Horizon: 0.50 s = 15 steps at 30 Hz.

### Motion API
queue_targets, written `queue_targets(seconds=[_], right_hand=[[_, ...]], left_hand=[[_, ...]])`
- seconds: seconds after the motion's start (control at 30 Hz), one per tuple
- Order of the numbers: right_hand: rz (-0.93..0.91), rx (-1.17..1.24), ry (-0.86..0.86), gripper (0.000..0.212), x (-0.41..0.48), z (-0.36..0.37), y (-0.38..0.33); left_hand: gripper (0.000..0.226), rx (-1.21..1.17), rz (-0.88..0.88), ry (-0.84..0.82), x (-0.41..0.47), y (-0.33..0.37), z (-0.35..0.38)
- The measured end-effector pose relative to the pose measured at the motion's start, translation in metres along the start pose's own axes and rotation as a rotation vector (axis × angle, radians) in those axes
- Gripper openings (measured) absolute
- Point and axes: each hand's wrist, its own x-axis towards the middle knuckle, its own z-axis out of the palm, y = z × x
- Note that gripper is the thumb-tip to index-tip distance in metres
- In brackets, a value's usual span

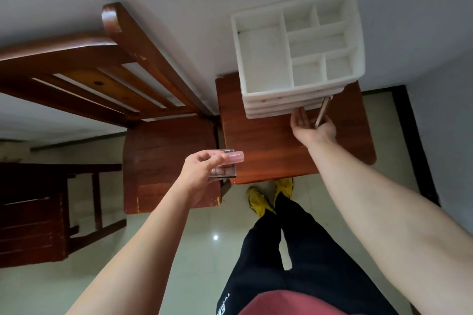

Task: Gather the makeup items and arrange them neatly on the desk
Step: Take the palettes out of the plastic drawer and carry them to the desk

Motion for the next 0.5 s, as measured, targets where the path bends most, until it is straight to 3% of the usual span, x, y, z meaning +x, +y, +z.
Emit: queue_targets(seconds=[0.1, 0.2, 0.3, 0.5], right_hand=[[0.018, -0.238, 0.030, 0.028, -0.001, -0.012, -0.009], [-0.038, -0.693, 0.071, 0.024, -0.014, -0.028, -0.016], [-0.224, -1.224, 0.108, 0.029, -0.034, -0.043, -0.020], [-0.513, -2.077, -0.213, 0.015, -0.076, -0.033, -0.013]], left_hand=[[0.018, -0.001, 0.012, 0.001, -0.004, 0.004, 0.001], [0.012, 0.009, 0.044, -0.001, -0.015, 0.012, 0.003], [0.011, 0.010, 0.081, 0.013, -0.031, 0.020, 0.001], [0.010, 0.004, 0.167, 0.113, -0.085, 0.025, -0.010]])
